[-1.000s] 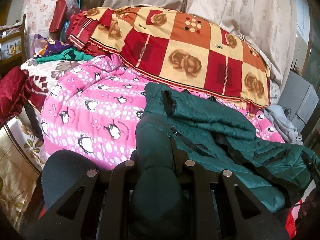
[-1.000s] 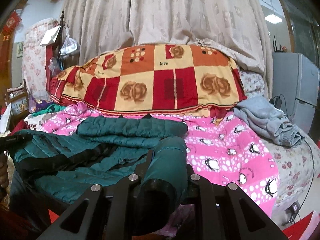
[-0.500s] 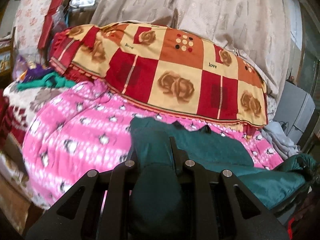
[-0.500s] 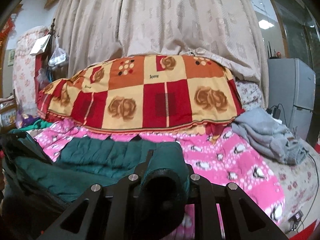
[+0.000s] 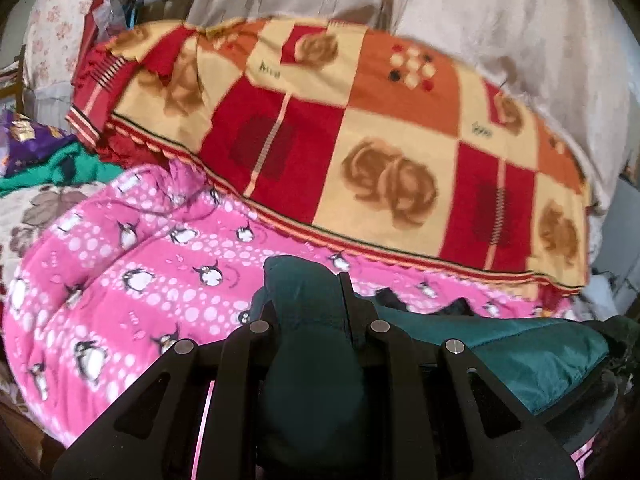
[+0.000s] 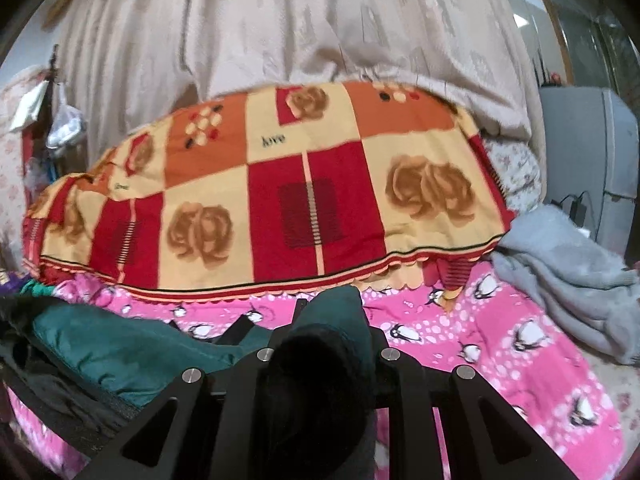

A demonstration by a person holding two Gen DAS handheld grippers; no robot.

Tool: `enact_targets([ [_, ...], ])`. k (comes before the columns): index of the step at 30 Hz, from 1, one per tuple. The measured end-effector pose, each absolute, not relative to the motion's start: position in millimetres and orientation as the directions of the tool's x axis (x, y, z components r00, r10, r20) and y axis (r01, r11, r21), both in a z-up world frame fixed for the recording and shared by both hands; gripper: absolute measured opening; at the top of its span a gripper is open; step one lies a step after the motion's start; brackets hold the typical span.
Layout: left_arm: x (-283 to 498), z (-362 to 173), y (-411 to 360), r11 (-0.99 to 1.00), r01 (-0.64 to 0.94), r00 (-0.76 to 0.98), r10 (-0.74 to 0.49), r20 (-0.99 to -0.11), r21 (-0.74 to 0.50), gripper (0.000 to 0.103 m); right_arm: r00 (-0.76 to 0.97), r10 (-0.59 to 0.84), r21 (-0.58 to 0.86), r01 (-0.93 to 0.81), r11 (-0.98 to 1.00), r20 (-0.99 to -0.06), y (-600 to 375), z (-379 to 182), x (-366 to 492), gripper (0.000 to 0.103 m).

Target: Fold large clothes

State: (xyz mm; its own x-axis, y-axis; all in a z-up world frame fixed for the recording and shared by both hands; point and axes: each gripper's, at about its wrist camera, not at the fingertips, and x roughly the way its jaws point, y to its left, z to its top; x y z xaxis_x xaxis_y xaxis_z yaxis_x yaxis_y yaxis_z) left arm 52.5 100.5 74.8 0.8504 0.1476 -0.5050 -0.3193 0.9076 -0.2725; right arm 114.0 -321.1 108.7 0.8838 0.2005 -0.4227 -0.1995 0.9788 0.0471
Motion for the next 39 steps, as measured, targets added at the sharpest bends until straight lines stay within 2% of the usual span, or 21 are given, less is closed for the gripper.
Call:
enact_targets([
  [3, 90, 53, 101, 0.911, -0.344, 0.824, 0.178, -0.538, -0.225, 0.016, 0.864, 0.198, 0.044, -0.2, 0.979, -0.464, -312, 91, 154, 0.016],
  [8, 133, 30, 98, 0.916, -0.367, 0.807, 0.227, -0.545, -0.163, 0.017, 0.831, 0.195, 0.052, -0.198, 0.979, -0.521, -303, 58, 207, 0.016],
  [12, 159, 8, 98, 0.919, -0.372, 0.786, 0.24, -0.57, -0.127, 0.021, 0.822, 0.201, 0.076, -0.19, 0.979, -0.533, -302, 35, 234, 0.016],
  [15, 177, -15, 107, 0.906, -0.392, 0.742, 0.208, -0.638, -0.161, 0.022, 0.79, 0.228, 0.104, -0.206, 0.973, -0.569, -298, 17, 254, 0.016],
  [24, 193, -24, 110, 0.902, -0.391, 0.721, 0.177, -0.67, -0.182, 0.023, 0.716, 0.22, 0.117, -0.191, 0.975, -0.663, -289, -13, 281, 0.02],
  [27, 192, -20, 112, 0.897, -0.396, 0.713, 0.164, -0.682, -0.198, 0.024, 0.692, 0.244, 0.162, -0.183, 0.97, -0.679, -296, -12, 281, 0.026],
  [28, 192, -16, 112, 0.896, -0.396, 0.708, 0.157, -0.689, -0.202, 0.026, 0.68, 0.261, 0.187, -0.182, 0.965, -0.685, -300, -10, 280, 0.03],
  [30, 188, -7, 116, 0.893, -0.377, 0.719, 0.115, -0.685, -0.246, 0.037, 0.66, 0.3, 0.242, -0.181, 0.953, -0.689, -306, -5, 278, 0.037],
  [32, 184, 2, 121, 0.887, -0.345, 0.738, 0.055, -0.672, -0.307, 0.059, 0.655, 0.337, 0.29, -0.184, 0.939, -0.676, -311, 3, 273, 0.047],
  [33, 182, 6, 123, 0.88, -0.337, 0.744, 0.032, -0.667, -0.334, 0.063, 0.654, 0.358, 0.315, -0.188, 0.93, -0.666, -314, 9, 270, 0.051],
  [34, 180, 10, 125, 0.874, -0.332, 0.751, 0.017, -0.66, -0.355, 0.069, 0.656, 0.374, 0.335, -0.192, 0.923, -0.656, -317, 13, 267, 0.06],
  [36, 172, 21, 128, 0.861, -0.334, 0.77, 0.014, -0.638, -0.383, 0.075, 0.678, 0.4, 0.373, -0.196, 0.907, -0.616, -321, 26, 257, 0.063],
  [37, 168, 26, 130, 0.86, -0.336, 0.78, 0.025, -0.625, -0.385, 0.085, 0.692, 0.403, 0.38, -0.197, 0.904, -0.599, -323, 33, 253, 0.063],
  [38, 162, 33, 131, 0.858, -0.338, 0.796, 0.042, -0.603, -0.387, 0.089, 0.704, 0.407, 0.387, -0.2, 0.9, -0.582, -324, 39, 248, 0.063],
  [39, 157, 40, 134, 0.855, -0.341, 0.81, 0.057, -0.584, -0.39, 0.09, 0.716, 0.414, 0.398, -0.205, 0.894, -0.562, -325, 47, 241, 0.063],
])
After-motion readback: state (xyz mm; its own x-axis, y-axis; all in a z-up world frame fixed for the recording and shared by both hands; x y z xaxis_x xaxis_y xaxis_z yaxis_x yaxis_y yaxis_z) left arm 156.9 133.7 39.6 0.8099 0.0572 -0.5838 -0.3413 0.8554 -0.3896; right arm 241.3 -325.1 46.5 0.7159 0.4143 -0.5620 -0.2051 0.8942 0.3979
